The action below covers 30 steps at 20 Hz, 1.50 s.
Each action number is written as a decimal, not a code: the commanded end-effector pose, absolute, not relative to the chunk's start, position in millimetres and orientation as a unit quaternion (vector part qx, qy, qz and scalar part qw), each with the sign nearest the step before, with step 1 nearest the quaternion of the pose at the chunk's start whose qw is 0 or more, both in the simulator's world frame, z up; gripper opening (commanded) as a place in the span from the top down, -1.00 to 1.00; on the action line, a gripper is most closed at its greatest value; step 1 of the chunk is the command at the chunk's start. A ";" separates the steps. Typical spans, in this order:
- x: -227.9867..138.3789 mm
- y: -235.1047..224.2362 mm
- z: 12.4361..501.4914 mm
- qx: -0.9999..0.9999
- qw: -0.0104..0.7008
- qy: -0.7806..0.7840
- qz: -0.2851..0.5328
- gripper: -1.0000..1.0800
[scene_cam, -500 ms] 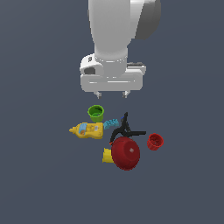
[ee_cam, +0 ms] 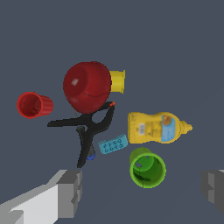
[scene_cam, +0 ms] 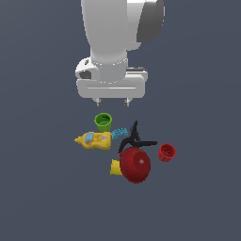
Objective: Pick up a designated object from a clutter of objects.
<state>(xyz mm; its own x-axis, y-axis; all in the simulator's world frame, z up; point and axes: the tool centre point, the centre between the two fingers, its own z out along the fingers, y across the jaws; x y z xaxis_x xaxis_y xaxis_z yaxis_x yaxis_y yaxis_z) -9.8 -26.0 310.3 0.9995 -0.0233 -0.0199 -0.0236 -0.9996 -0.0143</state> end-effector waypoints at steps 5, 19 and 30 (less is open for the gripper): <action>-9.2 -33.6 311.0 -1.000 0.006 0.017 0.008 -0.92; 18.8 7.5 276.8 -0.999 -0.001 0.044 0.007 -0.92; 53.3 96.6 204.2 -0.996 -0.007 0.094 0.002 -0.92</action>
<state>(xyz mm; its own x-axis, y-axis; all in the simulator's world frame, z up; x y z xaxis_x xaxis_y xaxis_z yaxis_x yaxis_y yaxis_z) 49.7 82.6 215.6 0.9851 -0.1719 -0.0052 -0.1718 -0.9850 0.0145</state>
